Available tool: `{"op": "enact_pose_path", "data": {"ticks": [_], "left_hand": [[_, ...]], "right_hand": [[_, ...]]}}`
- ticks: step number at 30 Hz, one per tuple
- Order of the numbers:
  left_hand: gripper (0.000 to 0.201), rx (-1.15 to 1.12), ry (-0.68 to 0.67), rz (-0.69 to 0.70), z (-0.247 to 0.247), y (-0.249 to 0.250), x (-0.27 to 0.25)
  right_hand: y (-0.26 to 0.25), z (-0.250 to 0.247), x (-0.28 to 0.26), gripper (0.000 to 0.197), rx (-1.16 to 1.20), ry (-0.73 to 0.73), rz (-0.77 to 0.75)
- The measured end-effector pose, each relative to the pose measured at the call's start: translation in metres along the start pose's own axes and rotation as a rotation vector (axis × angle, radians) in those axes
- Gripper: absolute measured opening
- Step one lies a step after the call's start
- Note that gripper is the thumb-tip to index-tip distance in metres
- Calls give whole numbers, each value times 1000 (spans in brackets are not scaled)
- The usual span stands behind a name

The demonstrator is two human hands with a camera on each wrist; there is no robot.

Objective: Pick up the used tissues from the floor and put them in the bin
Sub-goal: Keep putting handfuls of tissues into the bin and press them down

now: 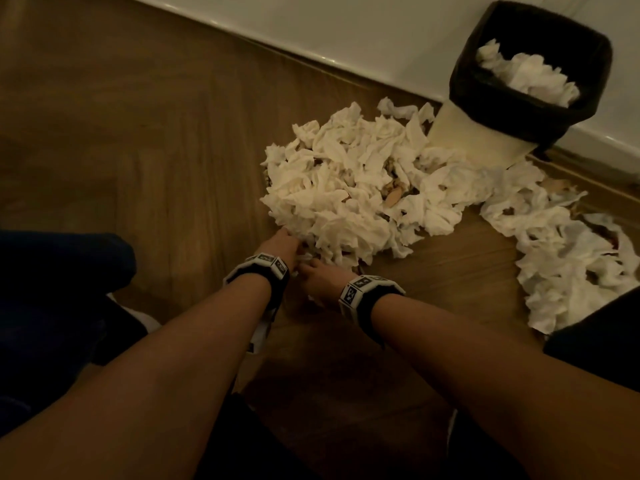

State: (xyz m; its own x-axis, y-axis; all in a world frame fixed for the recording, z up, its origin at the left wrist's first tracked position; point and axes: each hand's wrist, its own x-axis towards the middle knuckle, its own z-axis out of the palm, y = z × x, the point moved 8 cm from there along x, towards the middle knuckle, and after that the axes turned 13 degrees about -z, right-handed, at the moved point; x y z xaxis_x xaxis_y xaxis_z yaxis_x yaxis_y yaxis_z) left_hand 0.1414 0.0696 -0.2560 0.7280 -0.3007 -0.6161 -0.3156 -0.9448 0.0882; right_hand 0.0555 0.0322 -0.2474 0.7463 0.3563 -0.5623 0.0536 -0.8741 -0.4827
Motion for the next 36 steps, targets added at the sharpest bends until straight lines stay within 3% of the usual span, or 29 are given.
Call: {"op": "enact_pose_path", "data": {"ticks": [4, 10, 14, 18, 21, 24, 27, 29, 33, 36], "left_hand": [[25, 41, -3, -1, 1, 2, 4], [39, -64, 94, 94, -6, 3, -1], [30, -116, 172, 72, -31, -6, -5], [27, -421, 193, -61, -58, -32, -7], [30, -587, 214, -100, -79, -39, -12], [31, -740, 159, -46, -97, -25, -20], [45, -1021, 31, -35, -111, -10, -32], [49, -1062, 24, -13, -126, 2, -42], [35, -1066, 78, 69, -160, 30, -69], [28, -1068, 75, 161, -180, 54, -89]], "right_hand": [[4, -4, 3, 50, 114, 35, 25], [-4, -19, 1, 44, 73, 48, 7], [-6, -52, -4, 34, 187, 177, -21], [22, -91, -30, 20, 628, 545, 98], [31, -107, -53, 22, 988, 738, 104], [34, -116, -75, 28, 1314, 837, 89], [34, -129, -99, 31, 1550, 890, 87], [34, -141, -119, 31, 1745, 981, 81], [25, -169, -155, 34, 2076, 1154, -76], [12, -196, -181, 30, 2123, 1192, -243]]}}
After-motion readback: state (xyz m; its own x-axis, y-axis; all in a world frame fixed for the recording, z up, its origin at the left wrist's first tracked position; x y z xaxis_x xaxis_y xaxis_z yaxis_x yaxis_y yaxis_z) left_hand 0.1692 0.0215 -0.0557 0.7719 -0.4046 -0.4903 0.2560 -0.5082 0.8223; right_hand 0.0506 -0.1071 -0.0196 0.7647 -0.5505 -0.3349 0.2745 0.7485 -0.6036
